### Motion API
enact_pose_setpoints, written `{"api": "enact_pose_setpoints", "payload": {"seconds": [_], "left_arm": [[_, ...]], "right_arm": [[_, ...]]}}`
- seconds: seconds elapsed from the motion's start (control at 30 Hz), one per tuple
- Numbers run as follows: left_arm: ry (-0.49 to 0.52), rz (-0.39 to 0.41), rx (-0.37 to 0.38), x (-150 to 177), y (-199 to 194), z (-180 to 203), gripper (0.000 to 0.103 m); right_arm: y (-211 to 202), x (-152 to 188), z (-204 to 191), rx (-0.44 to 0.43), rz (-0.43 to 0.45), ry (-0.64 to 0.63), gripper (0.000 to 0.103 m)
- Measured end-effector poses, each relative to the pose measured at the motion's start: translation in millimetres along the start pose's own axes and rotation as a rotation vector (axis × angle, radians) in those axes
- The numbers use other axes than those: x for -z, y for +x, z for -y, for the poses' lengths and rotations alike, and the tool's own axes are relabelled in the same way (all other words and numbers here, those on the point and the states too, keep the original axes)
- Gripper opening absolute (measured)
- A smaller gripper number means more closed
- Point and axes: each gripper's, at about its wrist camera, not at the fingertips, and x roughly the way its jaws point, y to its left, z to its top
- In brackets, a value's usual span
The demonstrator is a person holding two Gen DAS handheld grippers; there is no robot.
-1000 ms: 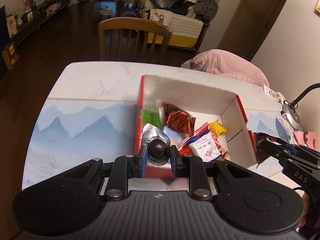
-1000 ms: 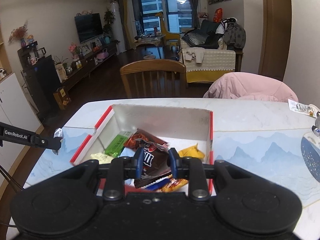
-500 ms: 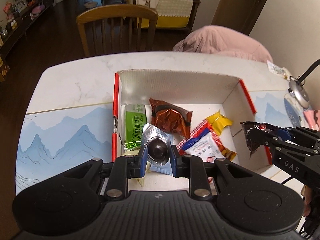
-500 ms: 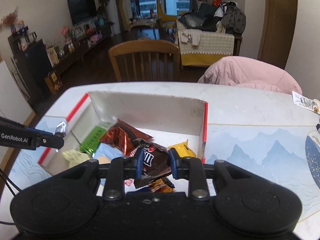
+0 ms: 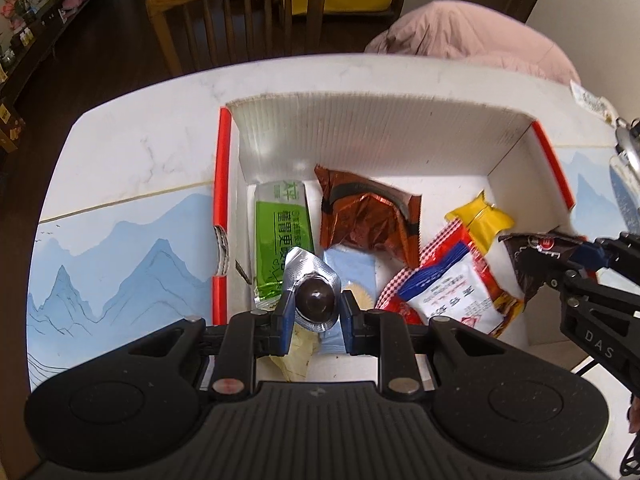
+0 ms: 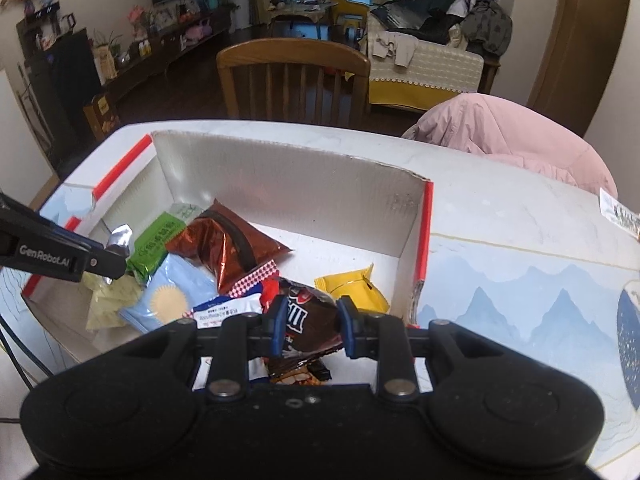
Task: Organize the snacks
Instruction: 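Carry the M&M packet and foil candy into the red box and open both tools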
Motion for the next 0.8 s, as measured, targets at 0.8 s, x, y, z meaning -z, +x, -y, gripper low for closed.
{"api": "enact_pose_setpoints", "payload": {"seconds": [0.8], "left_arm": [[-0.005, -0.010, -0.004, 9.7, -0.1, -0.8, 0.032]], "right_arm": [[-10.0, 13.1, -0.8, -0.007, -0.026, -0.017, 0.037]]}}
